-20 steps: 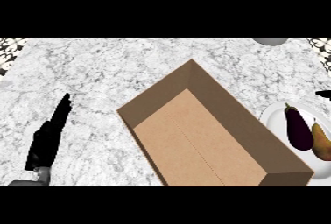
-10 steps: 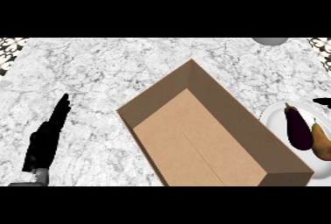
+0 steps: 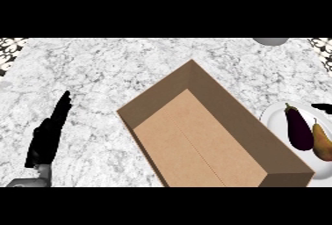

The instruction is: Pick the pear from the plate and place it in the cardboard box

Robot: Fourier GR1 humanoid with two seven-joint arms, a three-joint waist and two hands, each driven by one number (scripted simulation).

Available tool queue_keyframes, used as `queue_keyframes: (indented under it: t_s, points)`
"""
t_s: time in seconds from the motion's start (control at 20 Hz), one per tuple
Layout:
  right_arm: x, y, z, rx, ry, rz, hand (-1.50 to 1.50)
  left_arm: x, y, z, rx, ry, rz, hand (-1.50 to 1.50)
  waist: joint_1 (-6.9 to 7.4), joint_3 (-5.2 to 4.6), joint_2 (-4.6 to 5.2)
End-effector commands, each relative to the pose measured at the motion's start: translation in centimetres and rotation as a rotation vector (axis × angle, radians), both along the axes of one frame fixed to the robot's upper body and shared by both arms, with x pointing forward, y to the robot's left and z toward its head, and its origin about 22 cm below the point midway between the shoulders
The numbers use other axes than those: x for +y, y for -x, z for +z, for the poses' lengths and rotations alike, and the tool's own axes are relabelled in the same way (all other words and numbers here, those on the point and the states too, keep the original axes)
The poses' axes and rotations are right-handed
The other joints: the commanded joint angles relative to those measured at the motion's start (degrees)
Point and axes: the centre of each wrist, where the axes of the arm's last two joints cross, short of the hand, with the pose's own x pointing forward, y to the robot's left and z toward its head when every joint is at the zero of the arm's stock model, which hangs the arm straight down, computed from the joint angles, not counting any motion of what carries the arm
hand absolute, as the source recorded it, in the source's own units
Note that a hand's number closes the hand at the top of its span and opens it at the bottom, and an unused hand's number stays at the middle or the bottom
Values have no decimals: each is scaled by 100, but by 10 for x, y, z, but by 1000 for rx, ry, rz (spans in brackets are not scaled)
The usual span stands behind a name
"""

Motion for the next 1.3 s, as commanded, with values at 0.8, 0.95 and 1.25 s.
queue_keyframes:
  t_s: [0.8,0.95,1.25]
  points:
    - [-4,18,-40,37,22,21,-150,-1,15,-6,3,8,16,0,15,1,2]
    - [-15,14,-31,35,-36,-17,150,18,0,12,7,4,-2,0,11,2,5]
    - [-9,26,-52,-107,127,101,150,5,6,3,19,6,3,0,26,6,10]
